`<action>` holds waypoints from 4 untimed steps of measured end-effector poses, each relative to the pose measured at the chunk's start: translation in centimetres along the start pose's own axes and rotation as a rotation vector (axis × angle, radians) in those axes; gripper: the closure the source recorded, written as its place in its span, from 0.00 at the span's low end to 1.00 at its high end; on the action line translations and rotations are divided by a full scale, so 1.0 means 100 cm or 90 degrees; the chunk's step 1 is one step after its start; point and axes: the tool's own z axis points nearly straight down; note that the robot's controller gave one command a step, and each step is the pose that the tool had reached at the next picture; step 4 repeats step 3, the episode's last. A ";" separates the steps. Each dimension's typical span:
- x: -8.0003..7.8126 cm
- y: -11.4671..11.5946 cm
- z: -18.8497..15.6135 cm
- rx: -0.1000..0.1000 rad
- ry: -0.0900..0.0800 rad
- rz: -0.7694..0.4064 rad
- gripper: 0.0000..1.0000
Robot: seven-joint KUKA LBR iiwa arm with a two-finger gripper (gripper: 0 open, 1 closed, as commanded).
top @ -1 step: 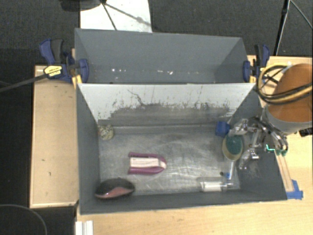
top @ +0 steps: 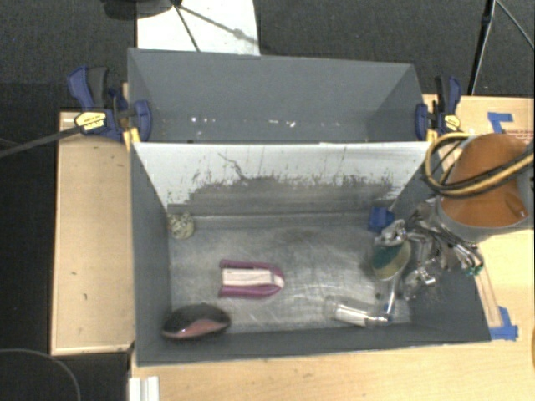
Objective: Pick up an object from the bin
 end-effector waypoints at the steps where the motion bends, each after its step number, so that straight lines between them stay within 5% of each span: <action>1: -0.001 -0.001 -0.002 0.001 -0.002 -0.002 1.00; 3: -0.044 0.003 -0.226 0.003 -0.006 0.001 1.00; 4: -0.044 0.003 -0.226 0.003 -0.006 0.001 1.00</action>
Offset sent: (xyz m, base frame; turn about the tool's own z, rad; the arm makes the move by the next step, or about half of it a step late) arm 0.0000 0.0000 0.0000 0.0000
